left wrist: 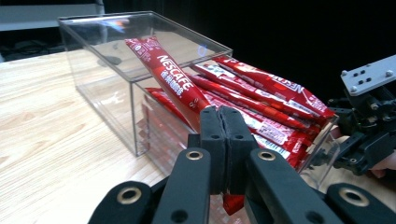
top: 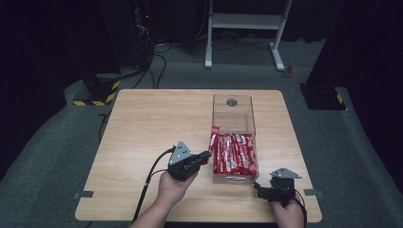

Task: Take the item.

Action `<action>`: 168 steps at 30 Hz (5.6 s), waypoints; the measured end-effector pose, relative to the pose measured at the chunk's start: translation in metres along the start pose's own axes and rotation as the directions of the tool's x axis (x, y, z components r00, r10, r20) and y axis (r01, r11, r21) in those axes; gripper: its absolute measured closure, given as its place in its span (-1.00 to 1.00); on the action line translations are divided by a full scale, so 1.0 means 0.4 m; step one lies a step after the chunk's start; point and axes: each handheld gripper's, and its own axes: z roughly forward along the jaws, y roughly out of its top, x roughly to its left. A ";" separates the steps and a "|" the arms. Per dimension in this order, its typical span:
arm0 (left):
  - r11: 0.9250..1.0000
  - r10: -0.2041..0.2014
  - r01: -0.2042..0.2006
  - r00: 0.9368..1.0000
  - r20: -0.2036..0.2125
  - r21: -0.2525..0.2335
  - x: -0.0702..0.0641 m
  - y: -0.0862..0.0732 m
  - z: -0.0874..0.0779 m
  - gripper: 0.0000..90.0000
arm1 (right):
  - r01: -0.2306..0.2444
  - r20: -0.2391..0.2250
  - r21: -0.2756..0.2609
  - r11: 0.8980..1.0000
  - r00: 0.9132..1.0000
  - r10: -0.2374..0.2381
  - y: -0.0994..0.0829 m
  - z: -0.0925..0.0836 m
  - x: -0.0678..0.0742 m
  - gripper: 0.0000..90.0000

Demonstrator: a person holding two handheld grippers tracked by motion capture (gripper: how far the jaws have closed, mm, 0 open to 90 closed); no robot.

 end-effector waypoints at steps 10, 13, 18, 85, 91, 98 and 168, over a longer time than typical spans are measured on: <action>1.000 -0.019 0.018 0.999 -0.030 -0.022 0.028 -0.005 -0.025 0.98 | 0.002 0.002 0.001 1.000 1.000 -0.002 0.000 0.000 0.000 -0.81; 0.999 -0.024 0.023 0.999 -0.035 -0.025 0.036 -0.005 -0.034 0.98 | 0.005 0.002 0.001 1.000 1.000 -0.005 0.000 0.000 0.000 -0.81; 0.999 -0.025 0.023 0.998 -0.051 -0.033 0.054 -0.003 -0.051 0.98 | 0.004 0.002 0.001 1.000 1.000 -0.004 0.000 0.000 0.000 -0.81; 0.996 -0.088 0.092 0.968 -0.233 0.006 0.259 -0.073 -0.077 0.97 | 0.003 0.004 0.001 1.000 1.000 -0.003 0.000 0.000 0.002 -0.81; 0.992 -0.104 0.117 0.960 -0.260 0.037 0.286 -0.090 -0.061 0.97 | 0.004 0.004 0.001 1.000 1.000 -0.004 0.000 0.000 0.002 -0.81; 0.985 -0.118 0.148 0.953 -0.280 0.087 0.307 -0.119 -0.040 0.97 | 0.004 0.004 0.001 1.000 1.000 -0.004 0.000 0.000 0.002 -0.81; 0.961 -0.072 0.140 0.958 -0.276 0.238 0.287 -0.215 -0.178 -0.14 | 0.008 0.003 0.002 1.000 1.000 -0.008 -0.002 -0.002 0.002 -0.81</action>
